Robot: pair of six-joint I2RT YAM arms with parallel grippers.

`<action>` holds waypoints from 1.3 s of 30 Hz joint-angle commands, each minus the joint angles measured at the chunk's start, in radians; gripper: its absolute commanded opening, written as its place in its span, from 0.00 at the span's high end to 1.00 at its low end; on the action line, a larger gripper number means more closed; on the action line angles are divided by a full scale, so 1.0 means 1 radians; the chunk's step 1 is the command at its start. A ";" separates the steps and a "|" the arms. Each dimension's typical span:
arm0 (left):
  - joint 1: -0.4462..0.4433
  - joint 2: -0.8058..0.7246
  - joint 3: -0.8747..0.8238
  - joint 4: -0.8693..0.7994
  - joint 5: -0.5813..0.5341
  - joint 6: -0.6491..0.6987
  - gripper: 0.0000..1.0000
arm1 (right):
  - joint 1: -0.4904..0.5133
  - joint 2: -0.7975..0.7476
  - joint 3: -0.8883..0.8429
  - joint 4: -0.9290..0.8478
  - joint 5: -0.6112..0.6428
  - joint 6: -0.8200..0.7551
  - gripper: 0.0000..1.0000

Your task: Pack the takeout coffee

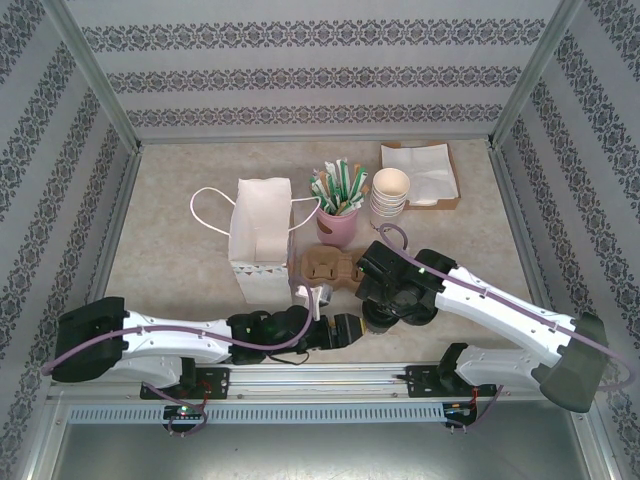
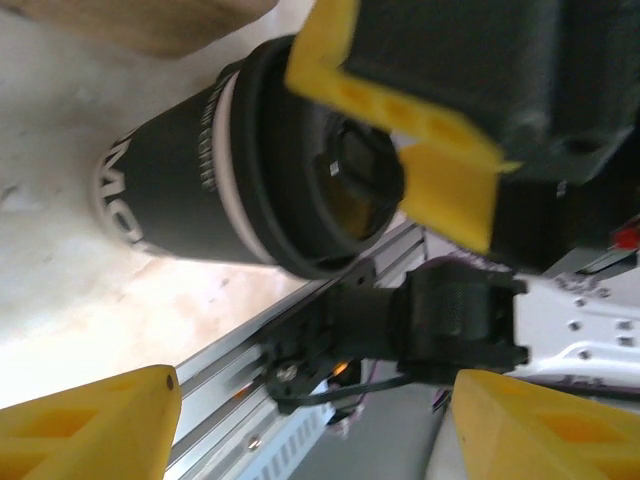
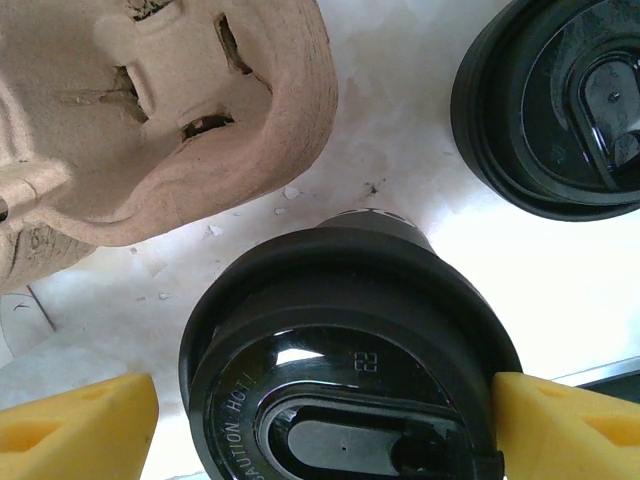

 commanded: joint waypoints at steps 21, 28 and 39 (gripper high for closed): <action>-0.013 0.323 -0.033 0.521 -0.157 -0.158 0.29 | 0.022 -0.010 0.014 -0.022 0.023 0.070 0.15; -0.013 0.300 -0.031 0.359 -0.159 -0.193 0.34 | 0.024 -0.028 0.004 -0.024 0.025 0.078 0.15; -0.012 0.256 0.014 0.144 -0.158 -0.191 0.33 | 0.026 -0.058 0.011 0.003 0.027 0.089 0.15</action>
